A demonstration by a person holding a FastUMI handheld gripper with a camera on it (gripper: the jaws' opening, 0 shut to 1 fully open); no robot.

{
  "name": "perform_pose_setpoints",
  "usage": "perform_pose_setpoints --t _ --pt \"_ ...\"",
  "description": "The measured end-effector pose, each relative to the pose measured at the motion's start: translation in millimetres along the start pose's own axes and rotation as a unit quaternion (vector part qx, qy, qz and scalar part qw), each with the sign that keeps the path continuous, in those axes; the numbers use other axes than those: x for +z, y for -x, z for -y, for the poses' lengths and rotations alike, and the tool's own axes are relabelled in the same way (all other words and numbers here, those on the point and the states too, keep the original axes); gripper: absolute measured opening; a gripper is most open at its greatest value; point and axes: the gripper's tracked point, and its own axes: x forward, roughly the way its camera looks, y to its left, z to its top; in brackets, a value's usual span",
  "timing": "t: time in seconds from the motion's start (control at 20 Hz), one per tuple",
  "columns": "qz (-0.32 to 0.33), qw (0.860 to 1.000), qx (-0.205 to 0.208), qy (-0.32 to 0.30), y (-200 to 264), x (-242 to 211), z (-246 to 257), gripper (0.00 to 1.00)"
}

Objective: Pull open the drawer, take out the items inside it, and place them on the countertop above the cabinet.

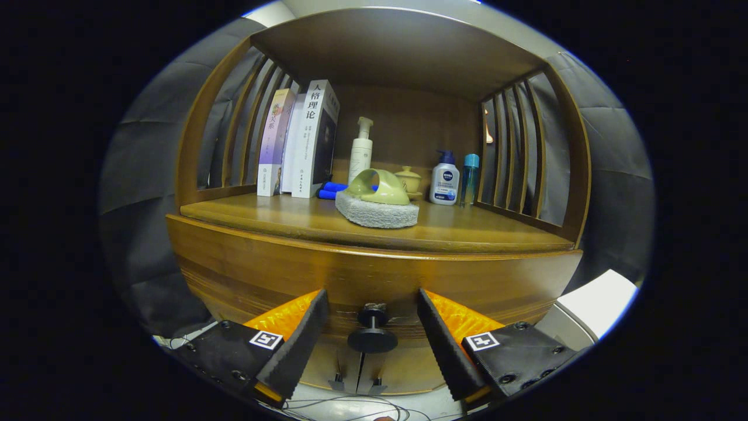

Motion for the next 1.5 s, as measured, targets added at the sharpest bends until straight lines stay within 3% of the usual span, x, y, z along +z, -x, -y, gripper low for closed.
perform_pose_setpoints --t 0.3,0.45,0.75,0.9,1.05,1.3,1.5 --pt "0.001 1.0 -0.003 0.002 -3.2 0.6 -1.8 0.98" --pt "-0.002 0.999 0.03 -0.009 8.0 7.1 -7.6 0.99" --pt "0.072 0.994 0.069 -0.048 83.3 64.7 -2.6 0.98" --pt "0.106 0.992 0.064 -0.023 126.2 75.3 11.0 0.98" --pt "0.145 0.985 0.08 -0.056 161.8 77.7 9.1 0.97" --pt "0.156 0.977 0.098 -0.108 173.3 73.1 14.8 0.97" --pt "0.154 0.978 0.087 -0.113 165.9 67.9 26.0 0.98"
